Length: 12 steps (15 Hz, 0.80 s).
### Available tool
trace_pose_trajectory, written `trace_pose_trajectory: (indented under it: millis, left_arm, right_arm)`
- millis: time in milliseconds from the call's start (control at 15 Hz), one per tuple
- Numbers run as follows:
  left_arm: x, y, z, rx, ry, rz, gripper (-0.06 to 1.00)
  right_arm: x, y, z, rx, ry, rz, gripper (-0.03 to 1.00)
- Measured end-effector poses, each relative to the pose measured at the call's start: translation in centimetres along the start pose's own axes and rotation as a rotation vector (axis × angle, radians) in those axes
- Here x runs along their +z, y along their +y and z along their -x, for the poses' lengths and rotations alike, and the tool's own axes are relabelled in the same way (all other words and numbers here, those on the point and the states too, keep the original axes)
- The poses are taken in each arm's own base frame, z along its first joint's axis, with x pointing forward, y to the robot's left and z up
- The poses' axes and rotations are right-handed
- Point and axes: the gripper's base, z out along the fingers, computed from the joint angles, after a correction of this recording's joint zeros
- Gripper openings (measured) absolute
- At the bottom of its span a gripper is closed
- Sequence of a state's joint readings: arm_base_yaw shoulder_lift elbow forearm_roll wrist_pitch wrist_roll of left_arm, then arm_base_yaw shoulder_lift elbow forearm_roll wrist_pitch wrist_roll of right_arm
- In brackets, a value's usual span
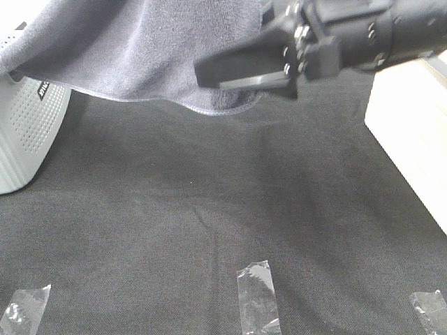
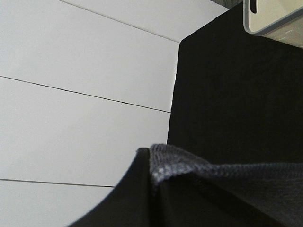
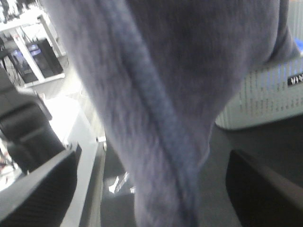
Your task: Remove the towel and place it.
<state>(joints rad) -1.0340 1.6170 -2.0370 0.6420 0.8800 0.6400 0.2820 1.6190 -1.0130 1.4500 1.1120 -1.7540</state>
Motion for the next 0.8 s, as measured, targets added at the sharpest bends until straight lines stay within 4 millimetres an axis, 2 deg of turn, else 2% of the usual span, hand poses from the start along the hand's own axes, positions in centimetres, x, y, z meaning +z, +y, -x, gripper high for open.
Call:
trace_pose_trajectory:
  millis: [133, 400, 800]
  left_arm:
    - [0.05, 0.08, -0.10, 0.012, 0.010, 0.010, 0.00]
    - [0.06, 0.04, -0.44, 0.023, 0.045, 0.004, 0.00]
    - [0.03, 0.06, -0.85, 0.044, 0.091, 0.005, 0.00]
  right_arm:
    - [0.00, 0.03, -0.44, 0.002, 0.046, 0.006, 0.81]
    - [-0.01, 0.05, -0.62, 0.015, 0.066, 0.008, 0.59]
    - [-0.02, -0.30, -0.69, 0.021, 0.073, -0.032, 0.34]
